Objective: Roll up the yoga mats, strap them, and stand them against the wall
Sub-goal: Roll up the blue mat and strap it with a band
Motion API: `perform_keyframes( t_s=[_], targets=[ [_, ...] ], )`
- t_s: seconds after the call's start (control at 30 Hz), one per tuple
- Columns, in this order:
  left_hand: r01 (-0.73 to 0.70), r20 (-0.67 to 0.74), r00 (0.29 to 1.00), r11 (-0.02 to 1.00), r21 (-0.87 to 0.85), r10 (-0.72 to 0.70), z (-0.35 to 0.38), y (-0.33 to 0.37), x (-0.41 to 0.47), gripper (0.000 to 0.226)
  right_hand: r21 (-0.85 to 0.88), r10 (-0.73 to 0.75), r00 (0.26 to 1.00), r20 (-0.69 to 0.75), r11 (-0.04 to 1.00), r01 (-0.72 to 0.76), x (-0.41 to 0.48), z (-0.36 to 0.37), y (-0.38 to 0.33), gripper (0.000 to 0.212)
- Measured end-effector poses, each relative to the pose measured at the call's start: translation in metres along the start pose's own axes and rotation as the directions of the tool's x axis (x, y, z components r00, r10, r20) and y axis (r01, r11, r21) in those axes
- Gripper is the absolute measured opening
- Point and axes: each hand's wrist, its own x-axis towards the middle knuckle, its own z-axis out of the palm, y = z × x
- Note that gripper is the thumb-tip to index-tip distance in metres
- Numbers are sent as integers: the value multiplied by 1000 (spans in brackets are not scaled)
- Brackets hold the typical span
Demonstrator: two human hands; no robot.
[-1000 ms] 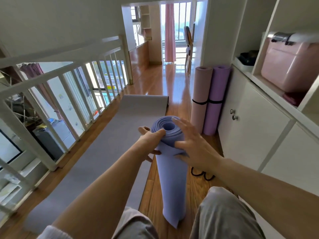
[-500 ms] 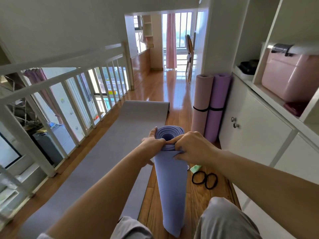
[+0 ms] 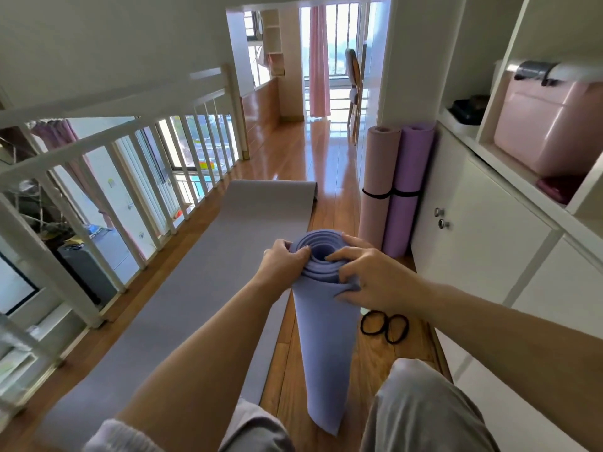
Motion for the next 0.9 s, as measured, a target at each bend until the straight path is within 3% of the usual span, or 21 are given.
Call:
perform_keyframes(
  t_s=[0.07,0.17,0.23,0.37,0.57,0.7,0.9],
  targets=[
    [56,131,990,998,-2,-56,-10,3,3,35,10,-26,999,25,1000,25,-3,-6,-1,8],
    [124,288,952,991,-52,-104,-27,4,7,54,-14,-100,994,43,995,100,-8,-10,-9,5],
    [119,371,927,983,-143,-58,-29,4,11,54,-21,-148,987,68,988,150,-6,-6,-13,5],
    [31,365,931,993,-117,14,-22,9,13,32,-24,-200,977,79,979,202,0,-2,-13,12],
    [-16,512,858,998,-57,43,-25,8,12,36,-61,-212,968,135,973,221,-13,-4,-8,15],
    [-70,505,861,998,-3,62,-20,10,7,35,-106,-267,953,146,953,284,-21,-6,-2,15],
    [-128,341,935,989,68,97,-8,2,-5,31,-41,-279,954,108,958,284,-34,-5,6,19]
  ],
)
